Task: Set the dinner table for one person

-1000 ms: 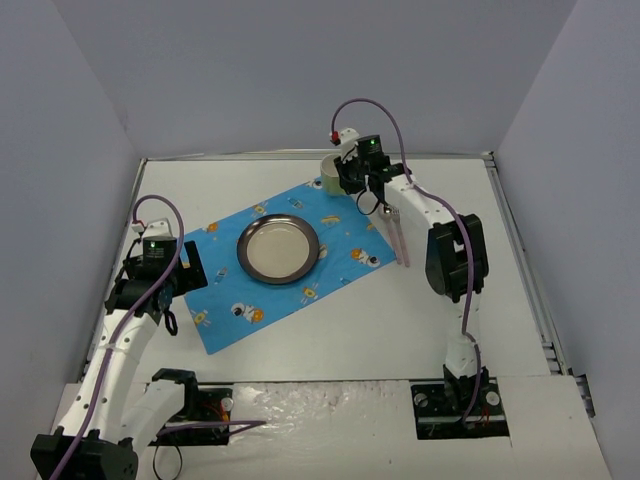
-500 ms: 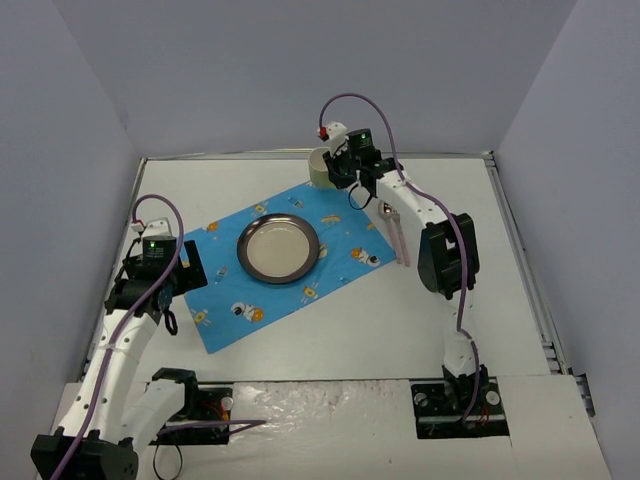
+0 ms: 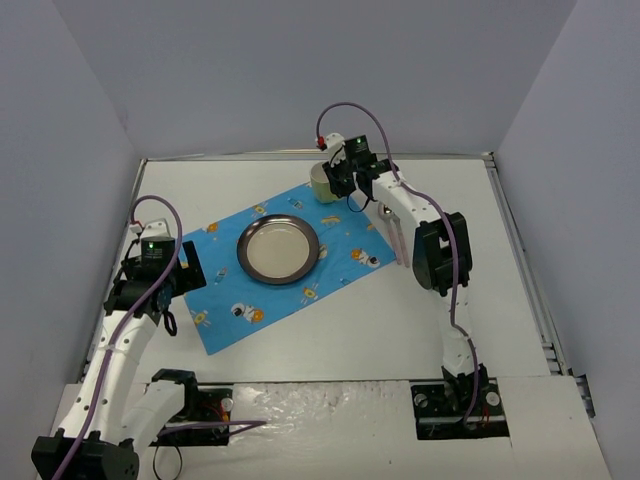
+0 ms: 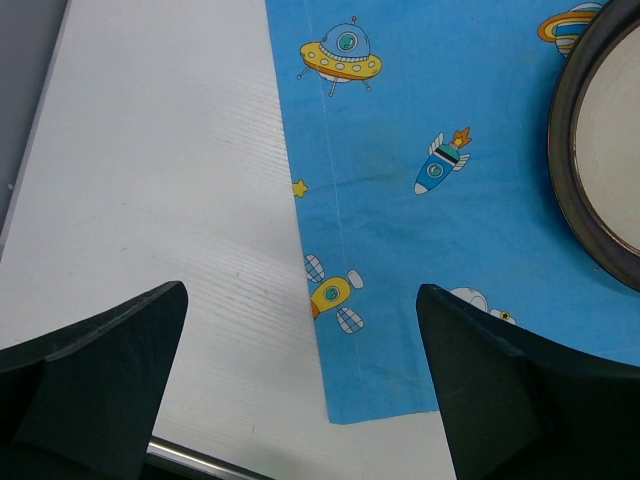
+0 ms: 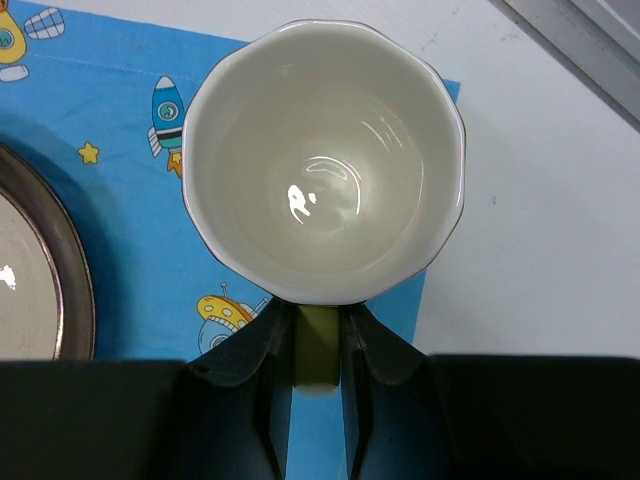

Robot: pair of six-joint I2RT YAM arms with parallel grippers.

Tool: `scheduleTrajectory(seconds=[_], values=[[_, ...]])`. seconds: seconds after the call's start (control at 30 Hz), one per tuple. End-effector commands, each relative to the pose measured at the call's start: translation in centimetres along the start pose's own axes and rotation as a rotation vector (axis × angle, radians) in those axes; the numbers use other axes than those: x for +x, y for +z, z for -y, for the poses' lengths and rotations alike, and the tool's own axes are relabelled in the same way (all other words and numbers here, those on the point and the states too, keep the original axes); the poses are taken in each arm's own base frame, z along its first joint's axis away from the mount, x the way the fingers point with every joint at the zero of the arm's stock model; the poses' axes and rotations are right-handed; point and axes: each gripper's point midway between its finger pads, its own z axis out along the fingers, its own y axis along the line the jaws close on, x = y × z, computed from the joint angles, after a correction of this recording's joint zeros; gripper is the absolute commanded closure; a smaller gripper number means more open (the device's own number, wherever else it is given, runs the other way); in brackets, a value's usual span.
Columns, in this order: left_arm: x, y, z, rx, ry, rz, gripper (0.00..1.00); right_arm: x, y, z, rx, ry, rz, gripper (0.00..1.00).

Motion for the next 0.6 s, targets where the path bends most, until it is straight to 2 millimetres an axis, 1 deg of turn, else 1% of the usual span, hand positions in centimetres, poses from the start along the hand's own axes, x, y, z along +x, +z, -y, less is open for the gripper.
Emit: scheduleTrajectory(seconds=[0.0, 0.47, 0.53, 0.57], values=[[-2.0, -0.5, 0.1, 0.006, -0.018, 0.066, 0.03, -8.1, -2.4, 1.1, 0.057, -0.046, 0.218, 1.00], [-2.0, -0.4, 0.0, 0.002, -0.020, 0.066, 0.03, -6.0, -0.9, 1.1, 0.045, -0.018, 0.163, 1.00], [-2.0, -0.4, 0.0, 0.003, -0.023, 0.066, 0.03, -5.8, -0.9, 1.1, 0.042, -0.014, 0.159, 0.99], [-2.0, -0.4, 0.0, 0.003, -0.022, 0.061, 0.03, -5.6, -0.9, 1.0, 0.041, -0.013, 0.154, 0.96]])
